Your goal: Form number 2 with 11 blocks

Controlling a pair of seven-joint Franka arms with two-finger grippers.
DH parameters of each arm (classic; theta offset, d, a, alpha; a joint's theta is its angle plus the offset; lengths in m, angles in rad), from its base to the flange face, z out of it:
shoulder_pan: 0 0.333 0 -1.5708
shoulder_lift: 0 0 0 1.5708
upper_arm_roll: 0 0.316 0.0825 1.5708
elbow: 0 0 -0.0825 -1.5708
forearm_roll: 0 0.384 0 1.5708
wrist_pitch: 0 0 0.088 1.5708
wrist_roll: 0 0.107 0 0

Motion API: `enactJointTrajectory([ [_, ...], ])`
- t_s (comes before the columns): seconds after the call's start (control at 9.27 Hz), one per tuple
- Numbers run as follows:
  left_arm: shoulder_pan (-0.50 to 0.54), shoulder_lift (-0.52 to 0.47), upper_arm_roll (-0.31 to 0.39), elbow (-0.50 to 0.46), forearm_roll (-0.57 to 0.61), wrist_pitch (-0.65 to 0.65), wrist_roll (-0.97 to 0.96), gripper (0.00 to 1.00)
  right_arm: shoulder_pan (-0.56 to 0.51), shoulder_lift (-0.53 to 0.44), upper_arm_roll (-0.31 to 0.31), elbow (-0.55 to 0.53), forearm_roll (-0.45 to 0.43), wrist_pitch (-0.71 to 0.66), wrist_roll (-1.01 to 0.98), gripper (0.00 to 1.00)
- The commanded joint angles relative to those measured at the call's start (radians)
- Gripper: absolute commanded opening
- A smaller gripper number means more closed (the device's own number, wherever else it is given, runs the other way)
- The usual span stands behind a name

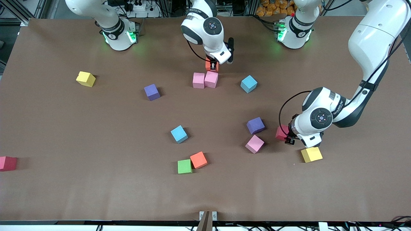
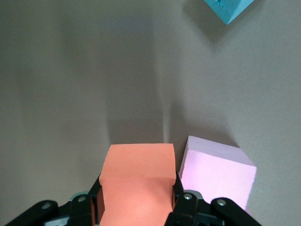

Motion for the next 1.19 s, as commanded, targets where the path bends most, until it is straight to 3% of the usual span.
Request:
enactJointTrajectory([
  [0.0,-0.006,0.018,0.0,0.018,0.01,-0.007,-0.004,0.8,0.007,0.01,-0.002,0.033,-0.078,-0.018,0.023,0.0],
  [0.32,-0.001,0.04,0.003,0.022,0.002,0.002,-0.007,0.8,0.007,0.012,-0.001,0.036,-0.142,-0.018,0.004,0.0],
  [0.43,-0.003,0.043,0.005,0.022,0.001,0.003,-0.006,0.59,0.007,0.012,-0.001,0.035,-0.138,-0.02,0.012,0.0],
  [0.54,-0.001,0.044,0.005,0.022,-0.001,0.003,-0.004,0.01,0.007,0.011,0.001,0.038,-0.126,-0.047,0.03,0.0],
  [0.75,0.003,0.044,0.005,0.022,-0.004,0.003,-0.003,0.0,0.009,0.015,0.025,0.11,-0.11,-0.159,0.149,0.0],
  [1.08,0.005,0.044,0.005,0.021,-0.005,0.003,-0.004,0.0,0.009,0.035,0.025,0.174,0.02,-0.179,0.165,0.0],
])
